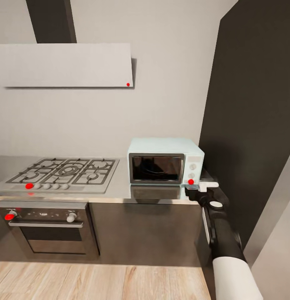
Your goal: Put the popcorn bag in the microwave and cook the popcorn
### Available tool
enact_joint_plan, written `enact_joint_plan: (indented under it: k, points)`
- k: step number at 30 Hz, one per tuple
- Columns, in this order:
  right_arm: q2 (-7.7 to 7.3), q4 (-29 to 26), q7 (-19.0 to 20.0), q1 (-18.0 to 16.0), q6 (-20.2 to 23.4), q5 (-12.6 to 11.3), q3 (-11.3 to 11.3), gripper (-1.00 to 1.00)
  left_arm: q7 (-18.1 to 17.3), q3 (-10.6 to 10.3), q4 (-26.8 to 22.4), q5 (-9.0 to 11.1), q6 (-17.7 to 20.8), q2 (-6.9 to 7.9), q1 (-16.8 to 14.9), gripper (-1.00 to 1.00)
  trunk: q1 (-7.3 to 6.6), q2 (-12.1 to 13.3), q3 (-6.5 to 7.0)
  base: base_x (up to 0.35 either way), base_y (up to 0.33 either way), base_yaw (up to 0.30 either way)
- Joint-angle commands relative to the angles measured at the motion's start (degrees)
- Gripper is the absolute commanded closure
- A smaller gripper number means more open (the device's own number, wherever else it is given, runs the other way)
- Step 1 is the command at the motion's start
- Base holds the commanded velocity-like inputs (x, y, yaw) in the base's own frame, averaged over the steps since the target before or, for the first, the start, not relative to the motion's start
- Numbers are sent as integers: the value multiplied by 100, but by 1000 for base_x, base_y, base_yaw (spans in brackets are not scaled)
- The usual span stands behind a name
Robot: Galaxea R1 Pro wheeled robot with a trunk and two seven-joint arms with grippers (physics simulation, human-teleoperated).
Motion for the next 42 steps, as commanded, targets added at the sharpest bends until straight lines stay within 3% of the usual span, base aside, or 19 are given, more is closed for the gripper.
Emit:
enact_joint_plan:
  k: [1, 11, 22, 42]
  points:
    - [8, 62, 50, -6, -92, 19, -86, -100, -3, -49, 4, 53, -6, -1, -4, -100, 0, -5, -7, 0, 0, 0]
    - [8, 458, 30, -6, -303, -40, -221, -100, 14, -41, 2, 66, 73, -20, -4, -100, 0, -5, -7, 23, 0, 0]
    - [8, 484, 1, -6, -319, -51, -498, -100, -3, -50, 2, 58, 73, -10, -4, -100, 0, -5, -7, 284, 0, 0]
    - [-25, 570, 2, -6, -324, -37, -522, -100, -3, -50, 2, 58, 27, -10, -4, -100, 0, -5, -7, 12, 0, 0]
